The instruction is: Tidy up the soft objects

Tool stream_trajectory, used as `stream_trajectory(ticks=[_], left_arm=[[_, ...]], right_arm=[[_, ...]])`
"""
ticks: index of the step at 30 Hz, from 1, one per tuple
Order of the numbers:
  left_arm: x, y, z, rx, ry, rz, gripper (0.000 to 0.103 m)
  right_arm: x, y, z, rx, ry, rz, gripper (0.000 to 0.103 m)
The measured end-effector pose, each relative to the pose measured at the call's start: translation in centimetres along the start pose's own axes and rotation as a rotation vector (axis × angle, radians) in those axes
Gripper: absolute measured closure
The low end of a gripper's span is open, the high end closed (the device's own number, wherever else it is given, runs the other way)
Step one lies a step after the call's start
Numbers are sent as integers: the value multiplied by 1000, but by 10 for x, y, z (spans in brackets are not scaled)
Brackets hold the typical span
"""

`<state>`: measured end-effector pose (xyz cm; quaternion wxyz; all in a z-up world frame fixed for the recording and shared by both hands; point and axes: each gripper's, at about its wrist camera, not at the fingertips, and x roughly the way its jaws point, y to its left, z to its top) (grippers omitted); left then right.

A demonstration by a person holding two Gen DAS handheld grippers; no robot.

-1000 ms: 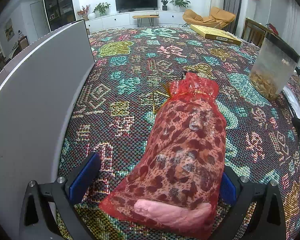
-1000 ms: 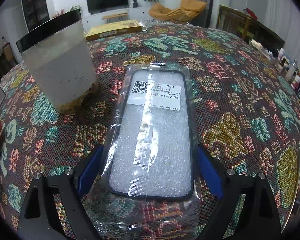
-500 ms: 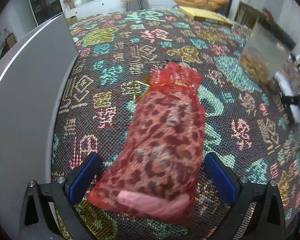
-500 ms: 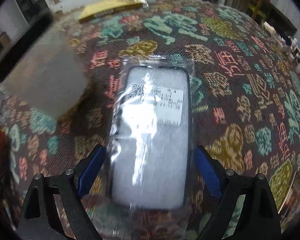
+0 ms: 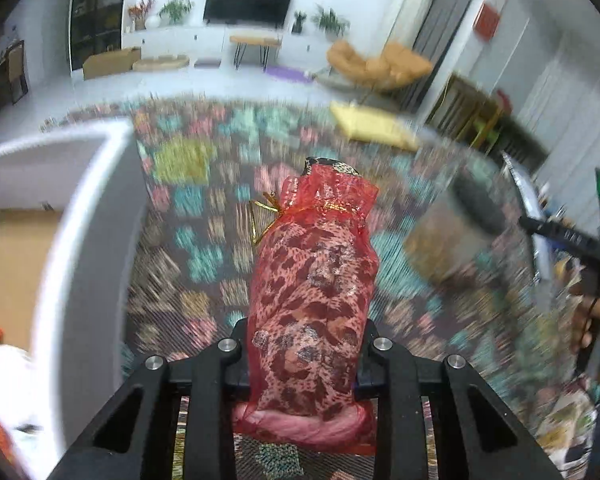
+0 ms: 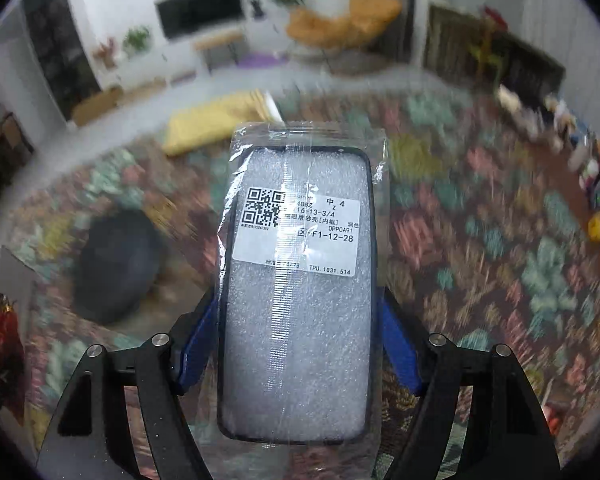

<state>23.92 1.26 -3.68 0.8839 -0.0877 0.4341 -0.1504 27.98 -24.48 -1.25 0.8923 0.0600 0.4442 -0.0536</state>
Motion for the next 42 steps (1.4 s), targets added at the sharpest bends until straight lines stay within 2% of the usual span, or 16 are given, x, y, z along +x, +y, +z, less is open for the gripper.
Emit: stream_trajectory(ticks=[4, 7, 8, 9, 10, 11, 12, 13, 16, 18, 23, 25, 27, 31, 35, 42], left_arm=[[-64, 30, 12, 1, -85, 28, 74], [-110, 72, 4, -3, -120, 134, 72], [-122, 89, -1, -10, -122, 185, 70], [-134, 103, -9, -13, -112, 238, 60], [-143, 121, -18, -19, -94, 302, 44], [-150, 133, -25, -25, -85, 344, 34], [-158, 147, -34, -33, -80, 391, 19], [-166, 158, -44, -40, -81, 431, 15], [-188, 181, -74, -59, -73, 530, 15], [-197, 190, -91, -80, -67, 569, 15], [-222, 193, -120, -109, -119, 588, 12], [-228, 190, -124, -116, -146, 587, 4], [-235, 184, -124, -138, -176, 595, 1], [-244, 172, -121, -201, -198, 638, 1], [-245, 158, -122, -208, -217, 610, 1], [-252, 136, -127, -193, -212, 656, 1]], right_arm=[[-58, 86, 10, -149, -59, 137, 26], [-89, 158, 3, -223, -66, 289, 26], [-100, 195, -4, -254, -58, 370, 26], [-105, 213, -8, -269, -51, 408, 26], [-111, 248, -17, -296, -31, 479, 26], [-113, 265, -23, -308, -17, 517, 26], [-115, 289, -31, -320, 7, 571, 25], [-115, 315, -41, -325, 36, 630, 24], [-108, 375, -72, -349, 125, 745, 22], [-97, 401, -93, -370, 194, 783, 22], [-83, 412, -121, -384, 251, 810, 22], [-83, 409, -125, -402, 226, 778, 22], [-87, 403, -123, -413, 196, 751, 22], [-114, 396, -122, -464, 90, 687, 22], [-140, 393, -128, -508, 20, 612, 22], [-150, 385, -143, -514, 54, 537, 22]])
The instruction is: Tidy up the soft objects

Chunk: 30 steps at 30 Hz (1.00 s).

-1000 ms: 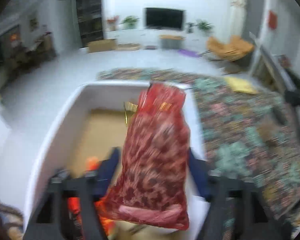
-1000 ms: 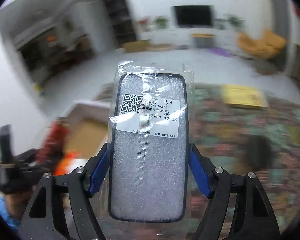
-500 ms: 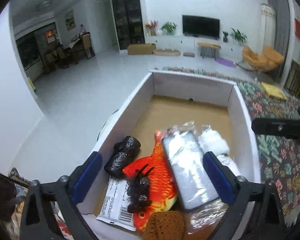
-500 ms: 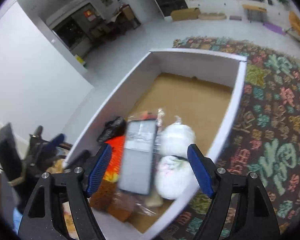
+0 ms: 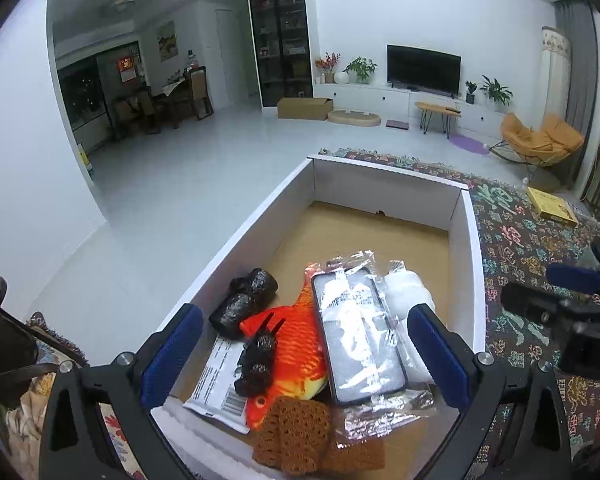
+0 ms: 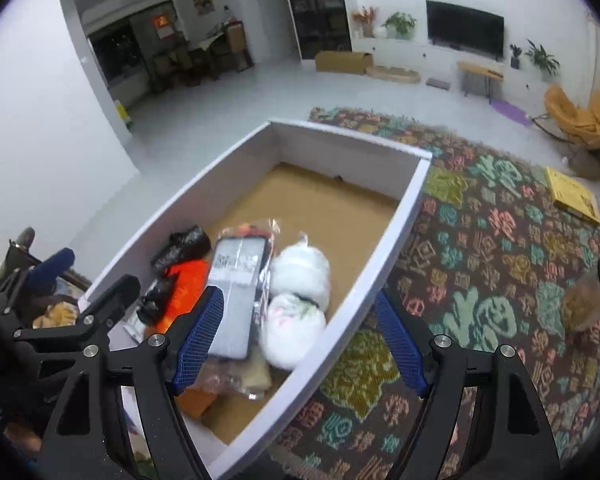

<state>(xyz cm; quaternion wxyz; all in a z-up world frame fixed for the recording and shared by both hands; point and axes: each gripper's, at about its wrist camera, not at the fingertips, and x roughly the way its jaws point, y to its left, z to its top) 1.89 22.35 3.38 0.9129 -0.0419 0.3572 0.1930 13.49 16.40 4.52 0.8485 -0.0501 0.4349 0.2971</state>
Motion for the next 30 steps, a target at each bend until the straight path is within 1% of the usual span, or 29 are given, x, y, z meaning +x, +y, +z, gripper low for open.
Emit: stream_trajectory(ticks=[4, 9, 15, 21, 30], left_arm=[[-4, -4, 0, 13, -2, 18, 1], [-4, 1, 0, -5, 15, 21, 1], [-4, 6, 0, -20, 21, 24, 1], [-7, 4, 2, -15, 9, 30, 1], [-6, 6, 4, -33, 9, 38, 1]], right_arm=[[-3, 4, -5, -5, 10, -34, 22], [-6, 10, -4, -27, 18, -82, 22], [-6, 19, -5, -61, 30, -118, 22], [-1, 24, -9, -91, 52, -126, 22], [2, 28, -13, -118, 61, -131, 22]])
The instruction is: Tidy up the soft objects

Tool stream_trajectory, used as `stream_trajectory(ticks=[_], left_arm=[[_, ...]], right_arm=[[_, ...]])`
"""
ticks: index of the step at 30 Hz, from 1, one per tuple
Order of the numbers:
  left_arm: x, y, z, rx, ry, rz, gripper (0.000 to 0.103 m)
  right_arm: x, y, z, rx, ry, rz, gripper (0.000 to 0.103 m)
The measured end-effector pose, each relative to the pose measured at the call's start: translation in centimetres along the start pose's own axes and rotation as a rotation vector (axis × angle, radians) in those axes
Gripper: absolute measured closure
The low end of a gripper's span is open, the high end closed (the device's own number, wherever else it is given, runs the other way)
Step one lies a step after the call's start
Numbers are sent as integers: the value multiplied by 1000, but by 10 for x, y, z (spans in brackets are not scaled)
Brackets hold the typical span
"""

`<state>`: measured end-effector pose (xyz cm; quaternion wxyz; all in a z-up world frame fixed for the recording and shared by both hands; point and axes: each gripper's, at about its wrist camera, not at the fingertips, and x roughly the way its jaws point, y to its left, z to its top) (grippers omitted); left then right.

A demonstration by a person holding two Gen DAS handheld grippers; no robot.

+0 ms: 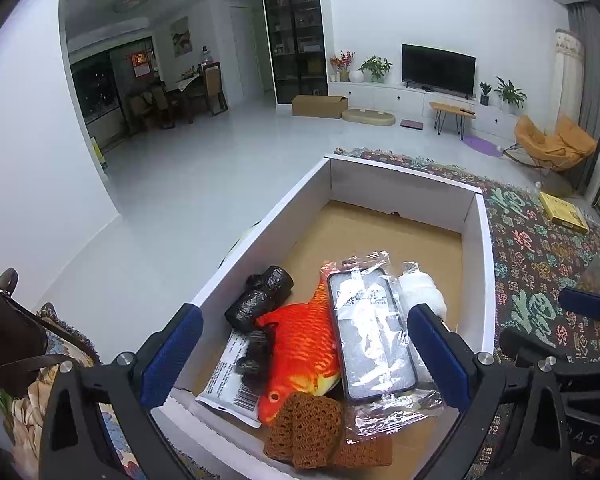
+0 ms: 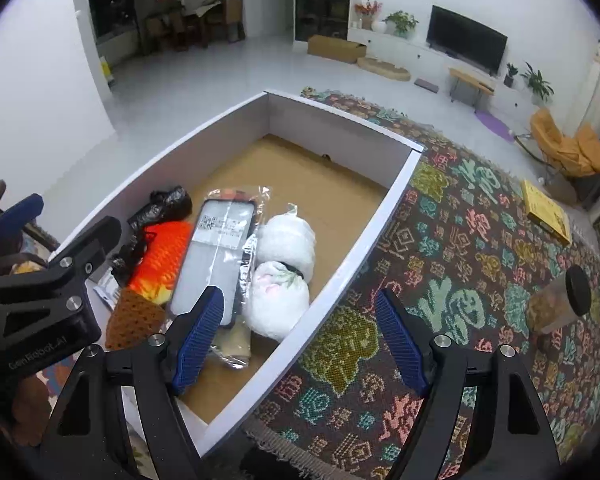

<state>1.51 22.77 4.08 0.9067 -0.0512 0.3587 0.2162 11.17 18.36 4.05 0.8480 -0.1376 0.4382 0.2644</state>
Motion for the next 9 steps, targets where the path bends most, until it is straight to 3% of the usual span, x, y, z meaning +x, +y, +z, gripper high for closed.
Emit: stream_trajectory(ticks=[9], left_arm=[[-2, 0, -4, -25, -19, -40, 1]], right_arm=[[-3, -6, -3, 24, -20, -1, 22]])
